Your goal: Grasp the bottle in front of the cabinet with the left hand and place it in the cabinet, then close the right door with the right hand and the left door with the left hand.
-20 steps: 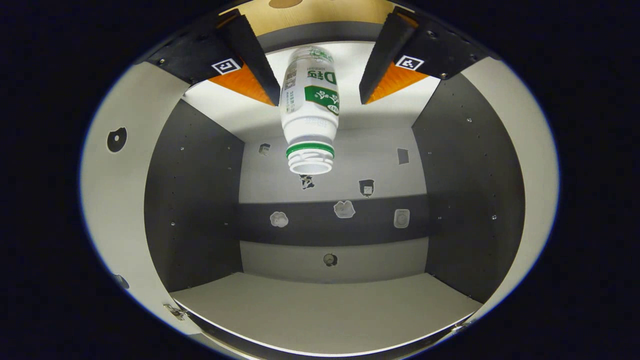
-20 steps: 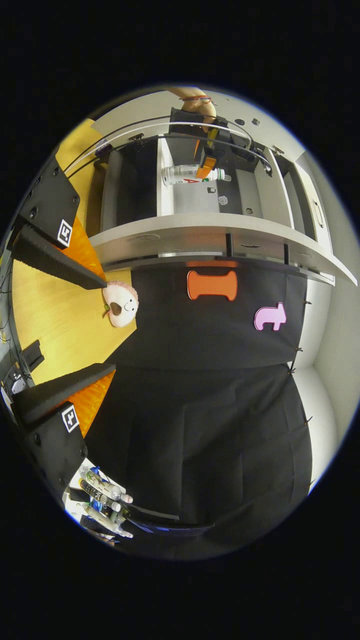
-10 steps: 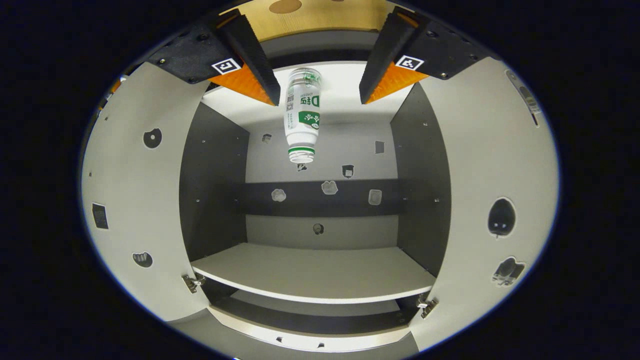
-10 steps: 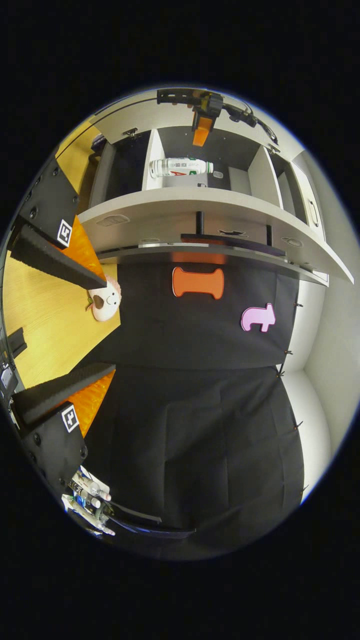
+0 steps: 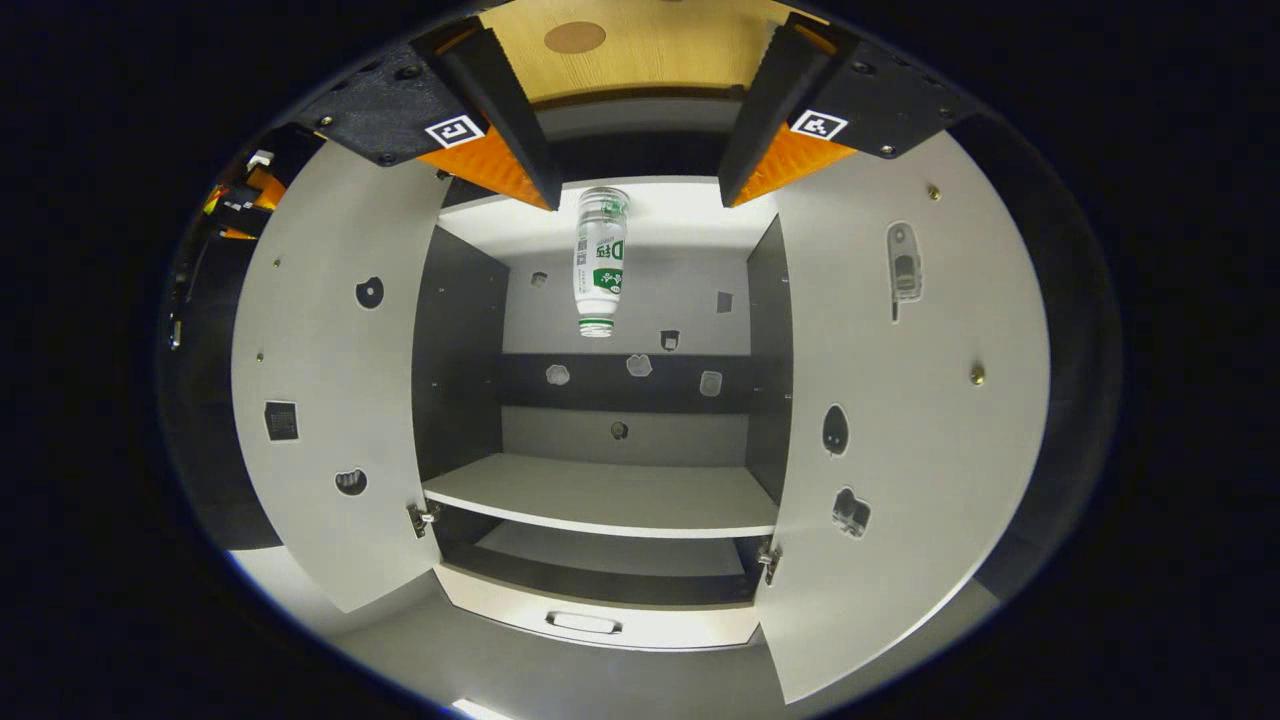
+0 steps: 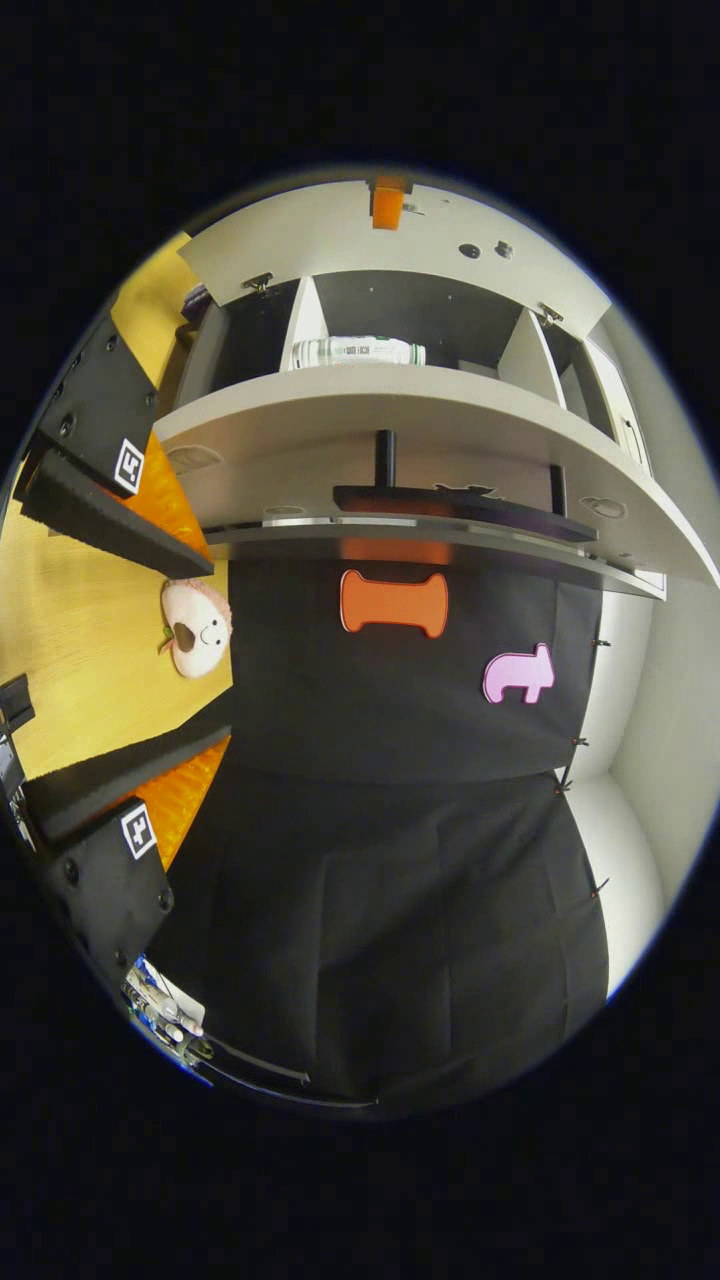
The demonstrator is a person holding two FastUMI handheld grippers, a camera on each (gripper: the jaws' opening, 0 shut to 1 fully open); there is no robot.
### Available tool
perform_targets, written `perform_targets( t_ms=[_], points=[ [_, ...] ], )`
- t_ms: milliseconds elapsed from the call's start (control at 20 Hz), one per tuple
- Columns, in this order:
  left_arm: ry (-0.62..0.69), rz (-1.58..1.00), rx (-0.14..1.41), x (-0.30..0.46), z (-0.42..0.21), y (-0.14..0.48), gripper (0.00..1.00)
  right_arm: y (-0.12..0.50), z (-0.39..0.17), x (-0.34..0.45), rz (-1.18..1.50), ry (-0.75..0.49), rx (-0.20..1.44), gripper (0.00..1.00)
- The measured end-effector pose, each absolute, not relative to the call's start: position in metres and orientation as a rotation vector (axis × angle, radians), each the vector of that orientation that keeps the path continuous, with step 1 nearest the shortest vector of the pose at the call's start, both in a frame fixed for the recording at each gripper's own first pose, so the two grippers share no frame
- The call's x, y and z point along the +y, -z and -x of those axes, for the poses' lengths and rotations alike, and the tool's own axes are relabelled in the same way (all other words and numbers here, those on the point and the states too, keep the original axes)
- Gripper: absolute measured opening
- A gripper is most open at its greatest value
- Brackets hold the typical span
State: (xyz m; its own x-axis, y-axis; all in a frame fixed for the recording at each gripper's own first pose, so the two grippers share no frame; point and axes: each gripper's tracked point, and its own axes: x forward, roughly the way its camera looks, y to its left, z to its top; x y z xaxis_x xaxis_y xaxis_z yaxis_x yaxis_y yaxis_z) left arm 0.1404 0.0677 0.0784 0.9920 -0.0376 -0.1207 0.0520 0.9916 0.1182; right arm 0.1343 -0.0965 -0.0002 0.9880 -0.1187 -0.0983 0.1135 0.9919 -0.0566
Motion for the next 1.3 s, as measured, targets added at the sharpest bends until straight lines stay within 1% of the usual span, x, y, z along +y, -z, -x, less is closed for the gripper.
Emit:
perform_targets(
  t_ms=[50,100,300,400,800,950,1000,1050,1200,1250,1300],
  points=[
    [0.05,-0.117,0.112,0.069,-0.132,-0.081,0.96,0.0,-0.137,-0.095,0.054,0.112,0.1,0.9],
    [0.053,-0.112,0.104,0.073,-0.122,-0.084,0.96,0.0,-0.14,-0.093,0.054,0.104,0.097,0.96],
    [0.005,-0.086,0.091,0.099,-0.089,-0.091,0.96,-0.005,-0.149,-0.08,0.04,0.062,0.088,0.96],
    [-0.022,-0.068,0.084,0.116,-0.075,-0.092,0.94,-0.008,-0.151,-0.075,0.036,0.05,0.081,0.96],
    [-0.147,-0.04,0.064,0.172,-0.039,-0.092,0.95,-0.009,-0.148,-0.072,0.038,0.065,0.07,0.95],
    [-0.189,-0.03,0.061,0.191,-0.031,-0.092,0.95,-0.008,-0.147,-0.07,0.028,0.072,0.07,0.94],
    [-0.197,-0.028,0.058,0.196,-0.029,-0.092,0.95,-0.008,-0.146,-0.068,0.023,0.074,0.07,0.87],
    [-0.203,-0.03,0.056,0.199,-0.027,-0.092,0.95,-0.007,-0.145,-0.067,0.02,0.075,0.07,0.94],
    [-0.219,-0.038,0.059,0.208,-0.028,-0.09,0.95,-0.008,-0.142,-0.058,0.023,0.062,0.067,0.94],
    [-0.22,-0.039,0.062,0.21,-0.029,-0.09,0.95,-0.008,-0.141,-0.053,0.025,0.053,0.067,0.87],
    [-0.219,-0.041,0.059,0.21,-0.028,-0.092,0.92,-0.007,-0.14,-0.048,0.028,0.044,0.068,0.94]
  ],
)
